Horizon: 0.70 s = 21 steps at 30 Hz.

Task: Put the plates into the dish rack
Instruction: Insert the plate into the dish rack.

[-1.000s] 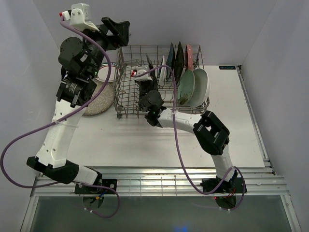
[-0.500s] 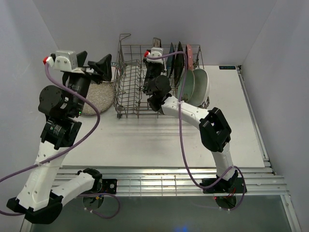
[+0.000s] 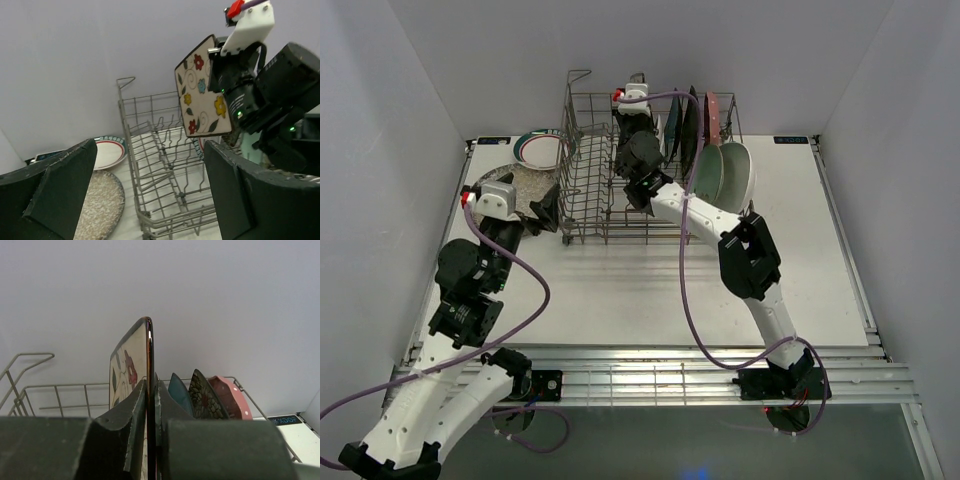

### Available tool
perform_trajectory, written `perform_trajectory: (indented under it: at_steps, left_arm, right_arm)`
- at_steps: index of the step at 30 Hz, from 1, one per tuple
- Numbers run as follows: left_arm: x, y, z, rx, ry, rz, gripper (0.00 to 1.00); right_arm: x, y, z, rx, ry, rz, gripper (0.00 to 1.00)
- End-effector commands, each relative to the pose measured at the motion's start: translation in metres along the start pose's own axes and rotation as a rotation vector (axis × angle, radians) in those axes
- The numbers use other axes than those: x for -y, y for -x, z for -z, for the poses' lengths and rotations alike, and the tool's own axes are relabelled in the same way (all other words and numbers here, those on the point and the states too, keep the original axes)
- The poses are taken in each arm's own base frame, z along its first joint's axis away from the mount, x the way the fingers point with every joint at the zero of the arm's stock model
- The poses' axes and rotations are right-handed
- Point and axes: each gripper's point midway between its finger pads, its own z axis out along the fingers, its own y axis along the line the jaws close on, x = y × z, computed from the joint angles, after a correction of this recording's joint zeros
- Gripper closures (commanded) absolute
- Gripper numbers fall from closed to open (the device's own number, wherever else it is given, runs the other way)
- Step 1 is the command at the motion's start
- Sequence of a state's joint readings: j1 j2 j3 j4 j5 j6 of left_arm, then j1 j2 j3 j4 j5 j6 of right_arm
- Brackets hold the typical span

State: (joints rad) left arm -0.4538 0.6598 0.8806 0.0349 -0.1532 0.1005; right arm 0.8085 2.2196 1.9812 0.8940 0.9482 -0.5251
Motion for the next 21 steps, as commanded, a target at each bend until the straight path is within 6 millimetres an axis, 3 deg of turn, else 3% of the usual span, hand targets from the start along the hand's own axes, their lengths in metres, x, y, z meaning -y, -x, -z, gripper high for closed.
perform_trajectory:
  at_steps: [1,2,6,21]
  left_arm:
    - [-0.017,-0.005,0.003,0.038,0.084,-0.072,0.02]
    - [-0.017,-0.021,0.004,0.012,0.087,-0.085,0.02]
    - [-0.019,-0.041,0.002,-0.016,0.1,-0.122,0.02]
    - [-0.019,-0.069,-0.011,-0.081,0.118,-0.155,0.02]
  right_arm:
    - [0.029,0.095,-0.03,0.207,-0.02,-0.275,0.92]
    - [0.027,0.094,-0.033,0.202,-0.017,-0.273,0.92]
    - [0.02,0.084,-0.045,0.203,-0.004,-0.263,0.92]
    - [0.031,0.065,-0.069,0.203,0.013,-0.262,0.92]
